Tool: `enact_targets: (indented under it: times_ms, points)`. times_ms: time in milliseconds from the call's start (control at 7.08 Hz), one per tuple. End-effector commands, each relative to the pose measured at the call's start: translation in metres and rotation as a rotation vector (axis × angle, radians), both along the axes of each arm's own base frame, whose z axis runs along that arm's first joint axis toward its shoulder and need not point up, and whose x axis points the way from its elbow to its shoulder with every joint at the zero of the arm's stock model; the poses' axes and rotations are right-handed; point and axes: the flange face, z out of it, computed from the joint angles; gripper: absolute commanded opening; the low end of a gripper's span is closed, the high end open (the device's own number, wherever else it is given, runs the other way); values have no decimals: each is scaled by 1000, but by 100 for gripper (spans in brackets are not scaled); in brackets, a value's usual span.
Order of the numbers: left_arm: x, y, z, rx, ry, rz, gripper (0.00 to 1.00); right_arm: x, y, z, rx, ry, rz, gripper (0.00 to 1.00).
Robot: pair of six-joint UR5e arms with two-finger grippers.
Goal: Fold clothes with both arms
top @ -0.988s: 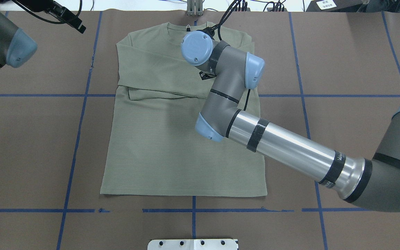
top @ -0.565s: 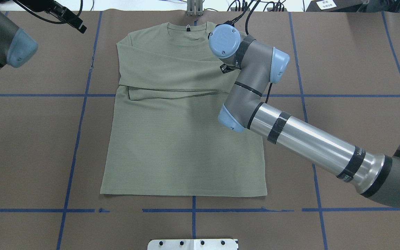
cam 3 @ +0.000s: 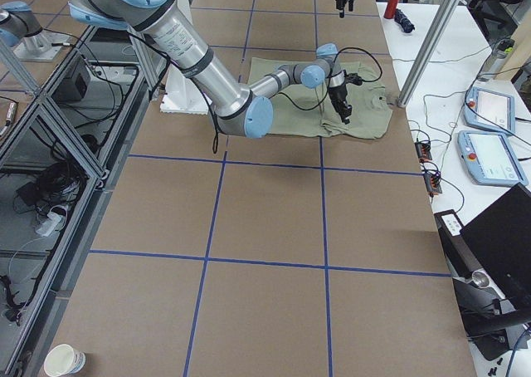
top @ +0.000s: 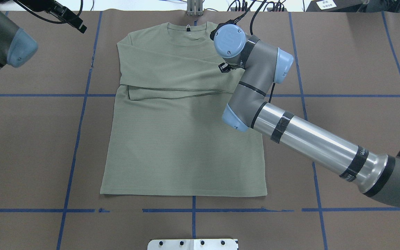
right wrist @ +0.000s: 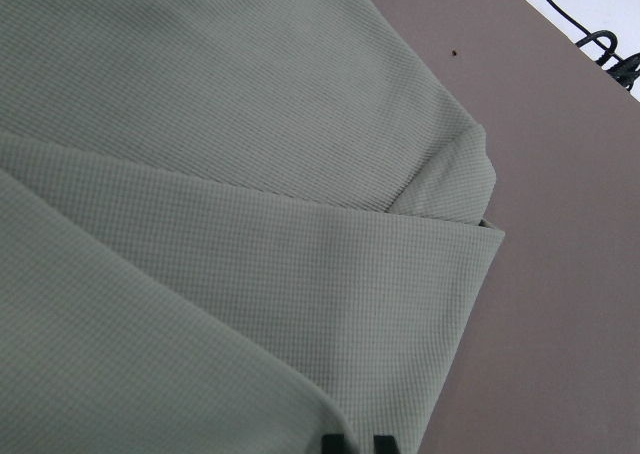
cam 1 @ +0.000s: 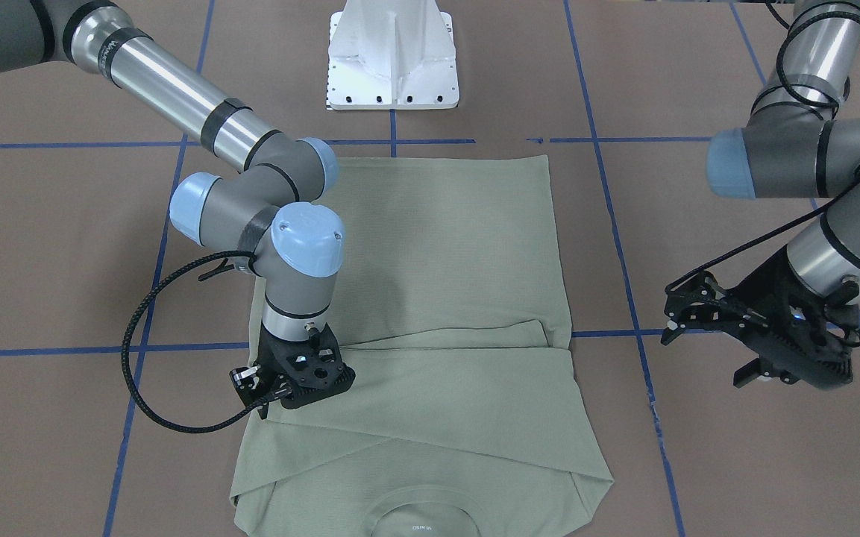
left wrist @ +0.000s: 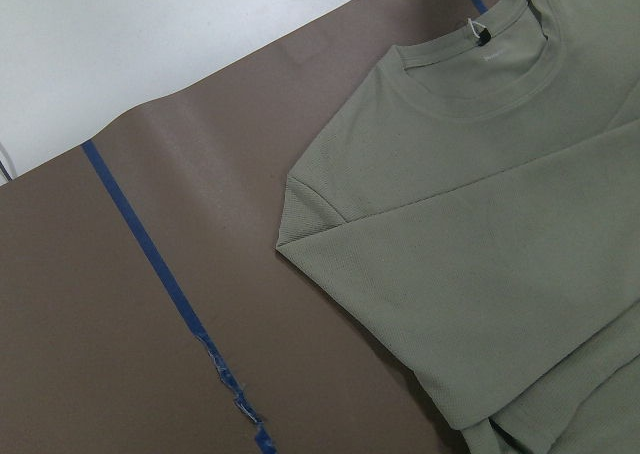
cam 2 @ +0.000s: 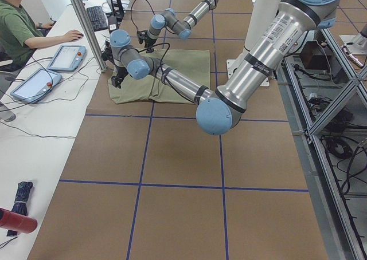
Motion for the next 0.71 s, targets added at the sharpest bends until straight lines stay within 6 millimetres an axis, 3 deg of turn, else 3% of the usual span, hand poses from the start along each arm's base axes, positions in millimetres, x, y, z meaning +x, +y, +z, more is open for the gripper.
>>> enact_targets:
  times_ms: [0, 141, 282, 424, 565]
  points:
    - [0, 13, -14, -62, 36, -61, 100, 15, -3, -18, -158, -235, 53, 100]
    - [-6, 51, -12, -98, 74, -89, 100, 26, 9, -21, -255, -329, 107, 100]
    - [-3, 89, -19, -148, 116, -108, 100, 48, 33, -24, -342, -433, 134, 100]
    - [13, 128, -28, -188, 134, -156, 100, 87, 75, -10, -395, -521, 183, 100]
    - [32, 154, -35, -221, 148, -182, 100, 121, 122, -6, -410, -593, 203, 100]
